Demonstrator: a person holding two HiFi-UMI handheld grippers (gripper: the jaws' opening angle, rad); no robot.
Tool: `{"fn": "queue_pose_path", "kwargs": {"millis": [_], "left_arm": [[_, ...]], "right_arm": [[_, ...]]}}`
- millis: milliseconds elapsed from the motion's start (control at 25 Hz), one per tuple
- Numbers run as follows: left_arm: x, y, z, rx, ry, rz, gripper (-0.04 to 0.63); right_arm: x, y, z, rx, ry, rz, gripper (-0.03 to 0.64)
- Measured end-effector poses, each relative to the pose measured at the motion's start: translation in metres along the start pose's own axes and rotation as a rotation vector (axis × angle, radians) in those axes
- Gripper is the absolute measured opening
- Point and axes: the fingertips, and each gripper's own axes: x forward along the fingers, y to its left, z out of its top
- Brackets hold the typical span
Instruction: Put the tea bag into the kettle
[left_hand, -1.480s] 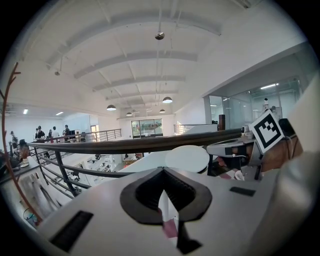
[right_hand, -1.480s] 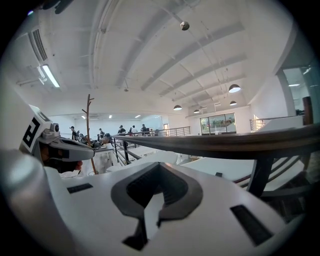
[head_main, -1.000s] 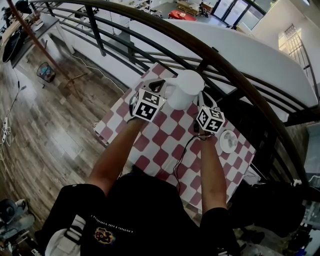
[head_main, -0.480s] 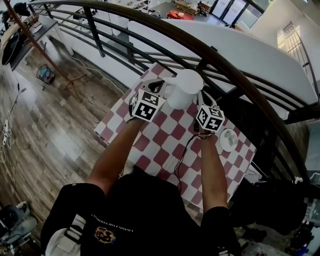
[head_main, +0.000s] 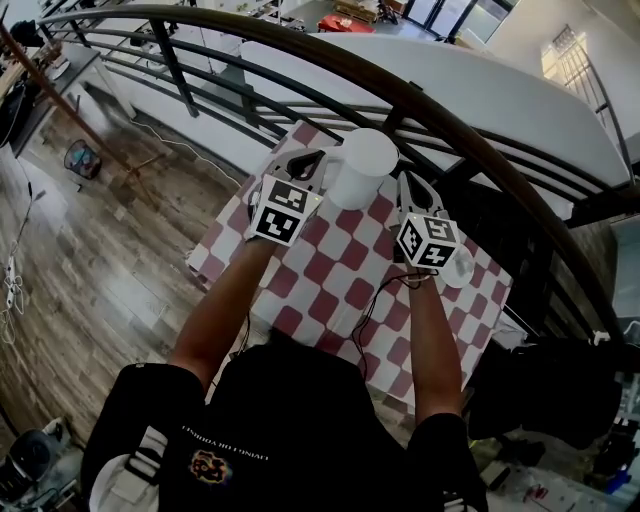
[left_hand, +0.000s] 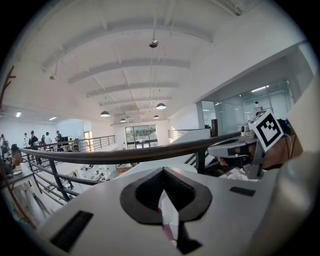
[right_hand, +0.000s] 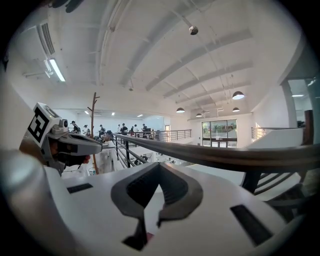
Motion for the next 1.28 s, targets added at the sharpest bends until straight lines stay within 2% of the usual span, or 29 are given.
{"fn": "queue_pose_path", "kwargs": {"millis": [360,560,800,920,1120,1280], "left_arm": [[-0.047,-0.042,0.007,0.004,-0.026,-0.104,-0.002],[-0.084,-0.058,0.013,0.005,-0.047,-0.174,-0.002],[-0.130,-0.090,0.006,0.050,-0.034,-0.257,-0.002],[-0.152,-0.118,-0.009,0.077,-0.014,-0.328,-0.002],[-0.178,-0.170,-0.020,0.100,0.001,-0.482,-0.002],[-0.190,-0.200,-0.020,0.134,-0.012,-0.578,-0.002]], "right_arm": [[-0.086,0.025,0.039,0.003,-0.082,-0.008,0.011],[-0.147,0.052,0.043,0.054,-0.121,-0.016,0.011],[-0.216,0.080,0.031,0.155,-0.148,-0.063,0.011],[-0.249,0.102,0.020,0.186,-0.160,-0.076,0.011],[-0.287,0.145,0.017,0.225,-0.186,-0.032,0.011],[-0.302,0.160,0.019,0.202,-0.203,-0.041,0.011]]}}
